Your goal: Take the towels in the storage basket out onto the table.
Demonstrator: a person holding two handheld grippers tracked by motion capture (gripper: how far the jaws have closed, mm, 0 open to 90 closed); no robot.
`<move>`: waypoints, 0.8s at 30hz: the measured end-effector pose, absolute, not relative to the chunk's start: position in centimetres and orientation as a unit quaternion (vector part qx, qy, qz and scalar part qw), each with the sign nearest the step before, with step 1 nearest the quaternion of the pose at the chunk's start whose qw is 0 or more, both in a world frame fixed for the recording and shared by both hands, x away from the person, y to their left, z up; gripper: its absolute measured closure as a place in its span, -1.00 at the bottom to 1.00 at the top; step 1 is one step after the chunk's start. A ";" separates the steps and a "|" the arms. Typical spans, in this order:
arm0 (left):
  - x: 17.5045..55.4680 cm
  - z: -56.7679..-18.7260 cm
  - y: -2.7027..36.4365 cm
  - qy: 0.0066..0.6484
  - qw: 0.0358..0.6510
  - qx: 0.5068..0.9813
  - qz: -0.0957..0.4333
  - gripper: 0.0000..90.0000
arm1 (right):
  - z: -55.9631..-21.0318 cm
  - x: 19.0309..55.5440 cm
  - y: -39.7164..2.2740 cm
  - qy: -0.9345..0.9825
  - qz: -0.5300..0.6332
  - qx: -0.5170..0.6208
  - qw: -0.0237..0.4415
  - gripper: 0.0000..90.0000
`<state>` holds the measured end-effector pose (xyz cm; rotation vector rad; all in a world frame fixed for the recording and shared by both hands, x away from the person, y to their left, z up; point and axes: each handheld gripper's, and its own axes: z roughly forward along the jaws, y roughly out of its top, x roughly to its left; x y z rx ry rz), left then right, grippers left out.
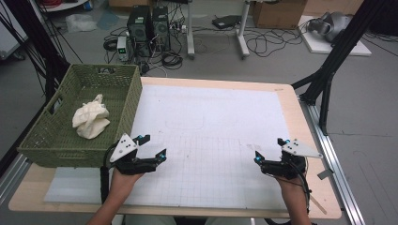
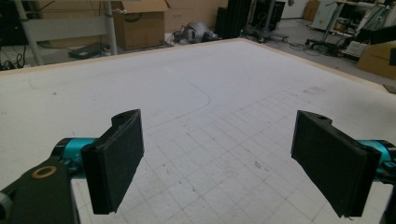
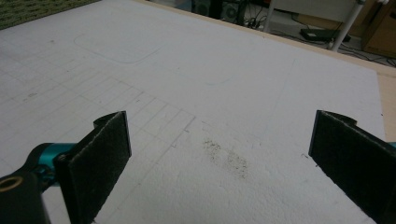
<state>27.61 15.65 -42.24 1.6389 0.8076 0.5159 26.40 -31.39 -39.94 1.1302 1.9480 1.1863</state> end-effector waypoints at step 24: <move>27.4 -41.1 15.4 0.353 0.583 0.705 0.195 -0.62 | -40.1 26.5 -30.9 0.742 0.445 0.415 0.281 -0.89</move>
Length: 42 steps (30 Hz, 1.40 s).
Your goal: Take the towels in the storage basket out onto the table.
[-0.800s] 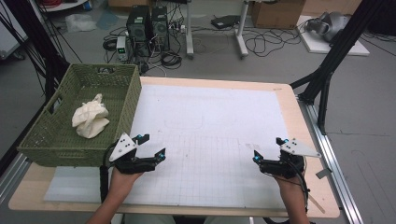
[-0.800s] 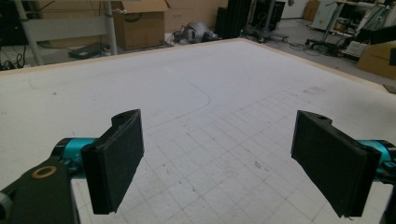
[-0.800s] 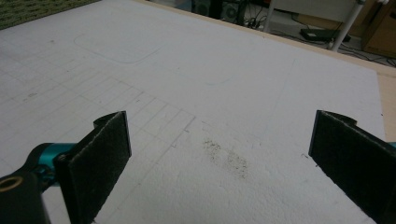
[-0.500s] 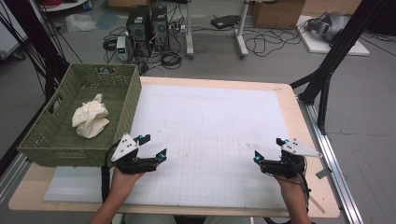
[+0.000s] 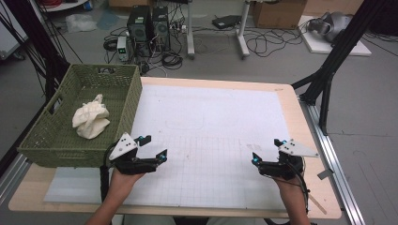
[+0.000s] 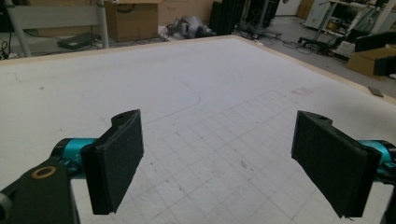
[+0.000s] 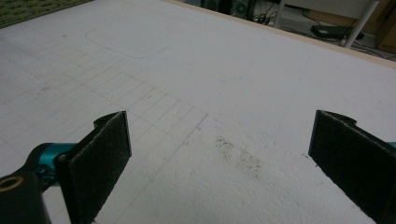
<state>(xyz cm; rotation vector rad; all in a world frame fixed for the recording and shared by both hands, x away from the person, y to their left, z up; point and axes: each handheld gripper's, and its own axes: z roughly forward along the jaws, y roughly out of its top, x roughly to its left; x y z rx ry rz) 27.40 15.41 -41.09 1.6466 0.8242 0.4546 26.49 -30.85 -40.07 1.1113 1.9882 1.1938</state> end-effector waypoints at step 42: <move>33.0 -30.8 28.2 0.415 0.564 0.656 0.281 -0.58 | -40.0 26.5 -30.0 0.757 0.446 0.399 0.264 -0.89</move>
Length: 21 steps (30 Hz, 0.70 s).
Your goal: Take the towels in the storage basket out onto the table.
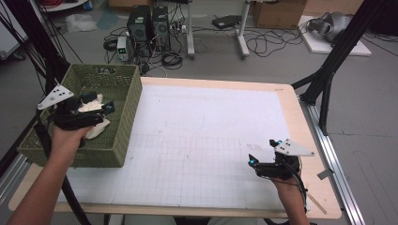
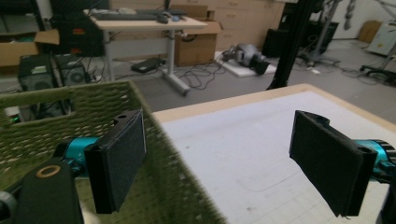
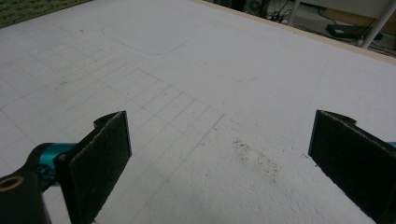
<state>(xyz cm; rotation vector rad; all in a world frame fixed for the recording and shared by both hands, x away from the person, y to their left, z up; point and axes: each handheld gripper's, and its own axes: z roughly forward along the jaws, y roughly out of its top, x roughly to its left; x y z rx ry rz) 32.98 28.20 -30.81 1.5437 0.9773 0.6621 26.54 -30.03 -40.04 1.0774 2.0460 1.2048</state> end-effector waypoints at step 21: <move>39.6 -35.3 33.8 0.553 0.418 0.674 0.256 -0.56 | -40.5 26.7 -29.6 0.768 0.438 0.391 0.258 -0.89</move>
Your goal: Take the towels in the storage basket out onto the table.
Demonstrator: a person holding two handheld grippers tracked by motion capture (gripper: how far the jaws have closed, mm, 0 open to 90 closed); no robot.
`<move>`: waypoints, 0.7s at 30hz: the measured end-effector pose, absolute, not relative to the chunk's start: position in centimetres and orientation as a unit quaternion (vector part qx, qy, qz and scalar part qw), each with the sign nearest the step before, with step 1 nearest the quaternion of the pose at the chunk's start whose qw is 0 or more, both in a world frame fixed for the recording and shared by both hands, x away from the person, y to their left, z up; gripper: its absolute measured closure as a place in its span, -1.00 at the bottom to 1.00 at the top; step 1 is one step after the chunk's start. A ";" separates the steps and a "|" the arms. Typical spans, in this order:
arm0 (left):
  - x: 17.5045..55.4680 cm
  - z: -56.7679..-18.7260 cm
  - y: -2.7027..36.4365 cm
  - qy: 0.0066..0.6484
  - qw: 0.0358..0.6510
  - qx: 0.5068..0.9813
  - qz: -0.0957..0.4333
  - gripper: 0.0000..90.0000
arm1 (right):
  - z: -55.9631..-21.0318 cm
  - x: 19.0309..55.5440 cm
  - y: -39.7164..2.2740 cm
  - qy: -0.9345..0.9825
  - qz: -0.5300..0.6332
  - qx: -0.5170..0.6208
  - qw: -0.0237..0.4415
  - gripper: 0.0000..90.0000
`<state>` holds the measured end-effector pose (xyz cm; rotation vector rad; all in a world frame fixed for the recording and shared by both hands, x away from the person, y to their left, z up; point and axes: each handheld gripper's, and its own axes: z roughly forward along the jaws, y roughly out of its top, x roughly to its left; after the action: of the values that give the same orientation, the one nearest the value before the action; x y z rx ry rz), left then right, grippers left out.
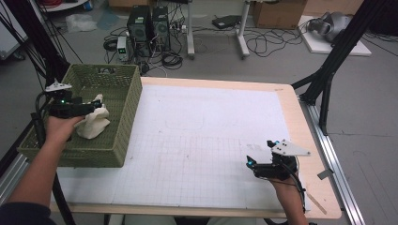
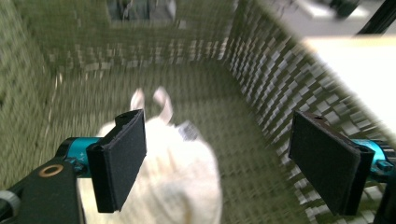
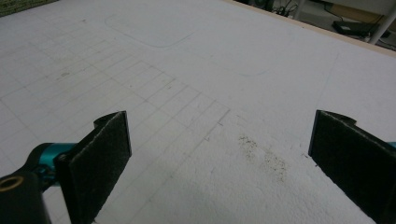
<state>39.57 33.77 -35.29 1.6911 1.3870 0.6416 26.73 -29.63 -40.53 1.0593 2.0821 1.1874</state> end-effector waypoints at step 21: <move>42.6 -40.3 34.1 0.642 0.209 0.704 0.221 -0.54 | -40.8 26.8 -29.9 0.769 0.433 0.392 0.259 -0.89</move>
<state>42.62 34.15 -40.31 1.9595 1.7853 0.6159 26.77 -29.88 -40.81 1.0623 2.0851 1.1741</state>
